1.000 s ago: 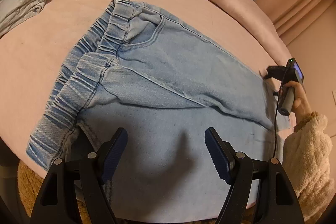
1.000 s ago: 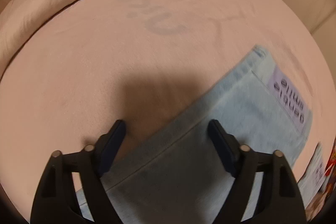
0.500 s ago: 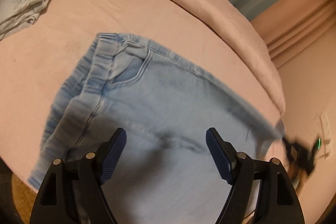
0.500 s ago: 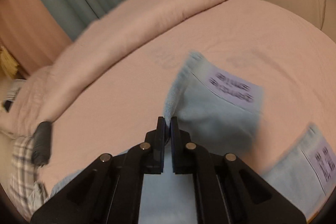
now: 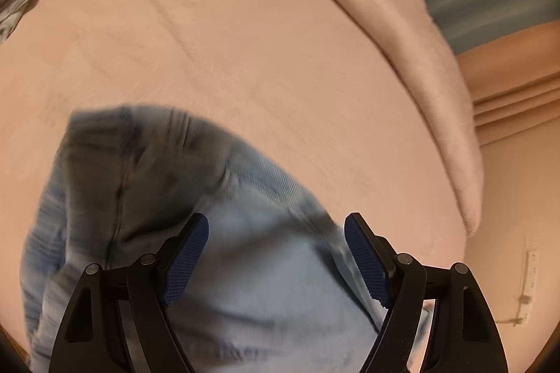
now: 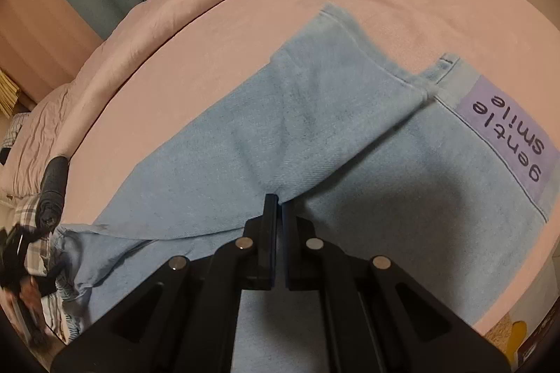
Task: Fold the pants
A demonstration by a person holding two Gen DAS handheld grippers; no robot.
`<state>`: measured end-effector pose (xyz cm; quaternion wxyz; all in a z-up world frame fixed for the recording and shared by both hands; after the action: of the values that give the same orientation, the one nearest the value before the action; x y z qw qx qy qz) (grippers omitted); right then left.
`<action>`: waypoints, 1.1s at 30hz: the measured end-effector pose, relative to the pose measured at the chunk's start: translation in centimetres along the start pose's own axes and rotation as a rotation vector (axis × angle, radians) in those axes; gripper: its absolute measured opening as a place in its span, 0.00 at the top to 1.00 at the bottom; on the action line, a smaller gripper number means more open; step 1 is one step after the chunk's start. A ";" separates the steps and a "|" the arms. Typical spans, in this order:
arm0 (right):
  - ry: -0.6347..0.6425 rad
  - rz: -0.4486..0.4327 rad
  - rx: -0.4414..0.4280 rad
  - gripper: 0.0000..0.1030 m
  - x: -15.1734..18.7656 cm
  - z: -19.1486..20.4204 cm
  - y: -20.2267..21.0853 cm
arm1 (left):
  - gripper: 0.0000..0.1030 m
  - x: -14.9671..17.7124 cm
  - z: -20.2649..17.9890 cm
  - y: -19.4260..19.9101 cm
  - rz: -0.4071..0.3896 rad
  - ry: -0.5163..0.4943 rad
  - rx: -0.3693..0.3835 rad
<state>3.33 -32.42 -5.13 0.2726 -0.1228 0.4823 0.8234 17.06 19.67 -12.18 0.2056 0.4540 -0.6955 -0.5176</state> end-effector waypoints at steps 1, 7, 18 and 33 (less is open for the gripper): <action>-0.001 -0.002 -0.001 0.97 -0.1 0.0 0.0 | 0.23 -0.3 -0.1 -0.6 0.012 0.010 0.002; 0.007 -0.011 -0.028 0.97 -0.2 0.4 0.2 | 0.84 0.0 0.7 -1.4 0.040 0.057 0.071; 0.110 -0.200 -0.066 0.97 -3.7 1.6 10.2 | 0.85 14.1 5.0 12.9 -0.097 -0.132 0.236; -0.127 -0.054 -0.055 0.84 1.9 -8.5 9.8 | 0.87 19.4 9.6 9.4 0.058 -0.018 0.196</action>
<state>-4.32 -42.89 -3.20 0.3215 -0.0908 0.4378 0.8347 -3.85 8.93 -10.87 0.1690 0.4470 -0.7575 -0.4448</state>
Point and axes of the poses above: each gripper's, at about its wrist camera, not at the fingertips, and y roughly against the way its jaws point, z to its left, x to its underside, the point moved 8 cm from there along -y, roughly the way its jaws point, and after that the axes turned 10 degrees about -x, right-handed, at the moved point
